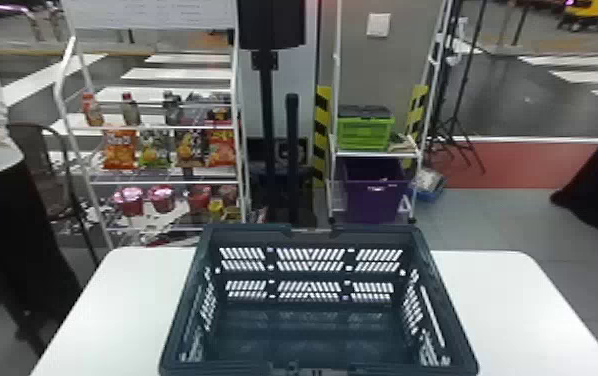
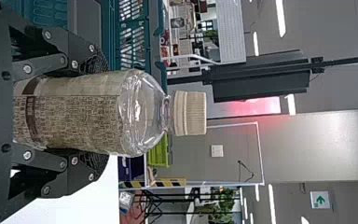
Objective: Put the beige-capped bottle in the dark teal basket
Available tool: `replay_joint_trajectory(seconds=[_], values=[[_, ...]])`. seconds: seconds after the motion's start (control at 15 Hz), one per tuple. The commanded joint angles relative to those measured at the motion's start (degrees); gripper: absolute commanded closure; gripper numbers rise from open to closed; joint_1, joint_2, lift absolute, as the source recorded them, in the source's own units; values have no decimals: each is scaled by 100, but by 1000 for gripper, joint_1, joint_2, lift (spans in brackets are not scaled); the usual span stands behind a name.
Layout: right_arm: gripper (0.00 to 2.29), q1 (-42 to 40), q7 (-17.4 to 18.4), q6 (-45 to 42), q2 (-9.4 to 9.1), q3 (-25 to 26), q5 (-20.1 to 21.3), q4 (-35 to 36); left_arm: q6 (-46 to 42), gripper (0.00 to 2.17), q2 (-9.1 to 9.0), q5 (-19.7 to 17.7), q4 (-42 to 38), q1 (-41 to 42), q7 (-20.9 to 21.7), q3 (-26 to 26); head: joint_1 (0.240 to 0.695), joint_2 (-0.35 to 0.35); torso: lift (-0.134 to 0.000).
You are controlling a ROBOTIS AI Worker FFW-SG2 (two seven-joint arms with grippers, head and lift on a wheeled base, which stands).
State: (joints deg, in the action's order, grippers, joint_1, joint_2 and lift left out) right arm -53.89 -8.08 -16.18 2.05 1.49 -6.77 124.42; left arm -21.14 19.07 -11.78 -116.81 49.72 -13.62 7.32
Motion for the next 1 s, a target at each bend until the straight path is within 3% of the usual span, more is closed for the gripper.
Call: replay_joint_trajectory(seconds=[0.0,0.6,0.8,0.93], values=[[2223,1,0,-3,-2,0,0,3,-35,174,0,0,0,20,0,-3,499,0,0],[2223,10,0,15,-2,9,9,126,-17,174,9,0,17,-6,0,-3,499,0,0],[2223,45,0,437,42,53,35,653,1,174,9,0,0,-24,0,-3,499,0,0],[2223,265,0,1210,68,97,53,1066,1,174,26,0,-9,-24,0,-3,499,0,0]])
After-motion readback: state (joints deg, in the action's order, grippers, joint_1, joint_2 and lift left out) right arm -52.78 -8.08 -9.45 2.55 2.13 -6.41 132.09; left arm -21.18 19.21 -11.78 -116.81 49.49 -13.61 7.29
